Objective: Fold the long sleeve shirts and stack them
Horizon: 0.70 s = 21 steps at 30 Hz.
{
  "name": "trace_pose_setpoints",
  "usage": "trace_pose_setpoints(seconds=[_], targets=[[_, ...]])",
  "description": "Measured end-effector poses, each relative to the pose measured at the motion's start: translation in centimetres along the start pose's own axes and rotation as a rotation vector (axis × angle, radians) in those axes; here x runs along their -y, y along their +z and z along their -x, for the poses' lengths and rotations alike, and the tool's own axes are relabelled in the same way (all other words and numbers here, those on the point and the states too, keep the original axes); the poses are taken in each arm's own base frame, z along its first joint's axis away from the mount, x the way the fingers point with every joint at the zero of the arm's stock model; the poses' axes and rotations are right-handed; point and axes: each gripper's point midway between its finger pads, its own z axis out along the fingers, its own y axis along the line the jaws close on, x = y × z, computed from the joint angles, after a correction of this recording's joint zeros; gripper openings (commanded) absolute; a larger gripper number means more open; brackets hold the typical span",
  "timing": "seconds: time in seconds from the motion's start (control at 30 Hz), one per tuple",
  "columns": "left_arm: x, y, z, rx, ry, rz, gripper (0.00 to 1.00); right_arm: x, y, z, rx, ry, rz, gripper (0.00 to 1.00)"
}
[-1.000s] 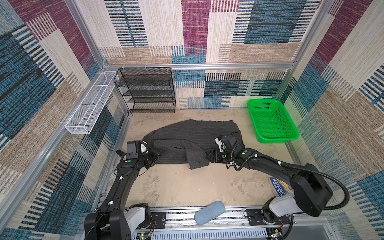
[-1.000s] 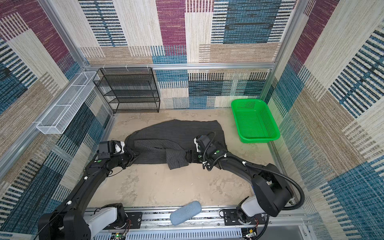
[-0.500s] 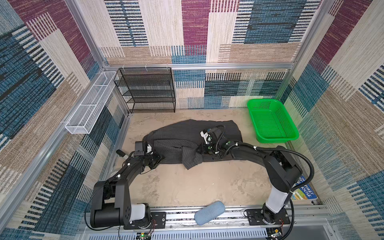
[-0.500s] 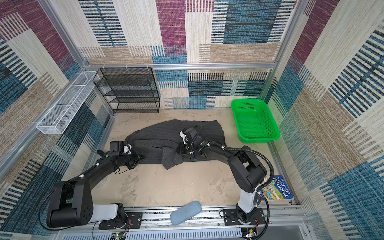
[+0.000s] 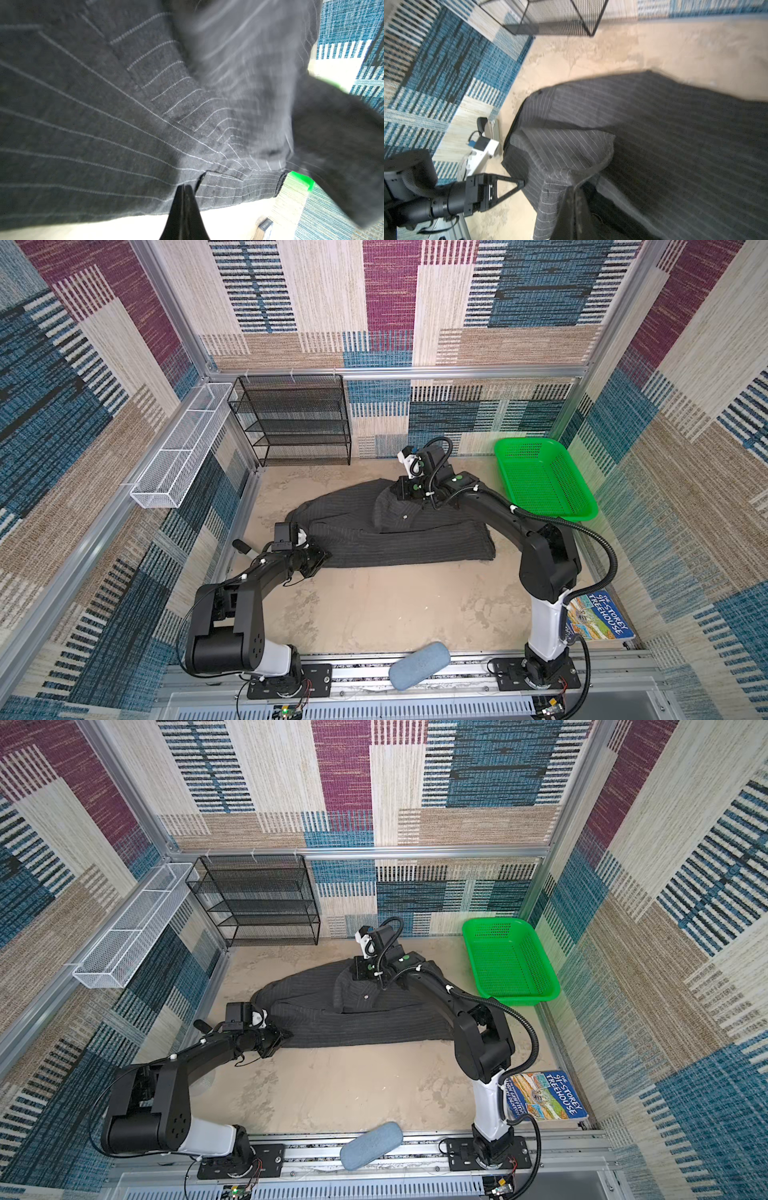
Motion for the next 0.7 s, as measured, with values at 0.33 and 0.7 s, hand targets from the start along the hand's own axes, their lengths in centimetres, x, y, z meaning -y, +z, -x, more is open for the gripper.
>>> trace_pose_setpoints(seconds=[0.33,0.7], targets=[[-0.4,0.6,-0.1,0.004,0.006,0.012,0.02,0.5,-3.3,6.6,0.104,-0.095,-0.044,0.02],[0.2,0.6,-0.5,0.002,0.014,0.002,0.01,-1.0,-7.4,5.0,0.049,-0.121,-0.054,0.02]])
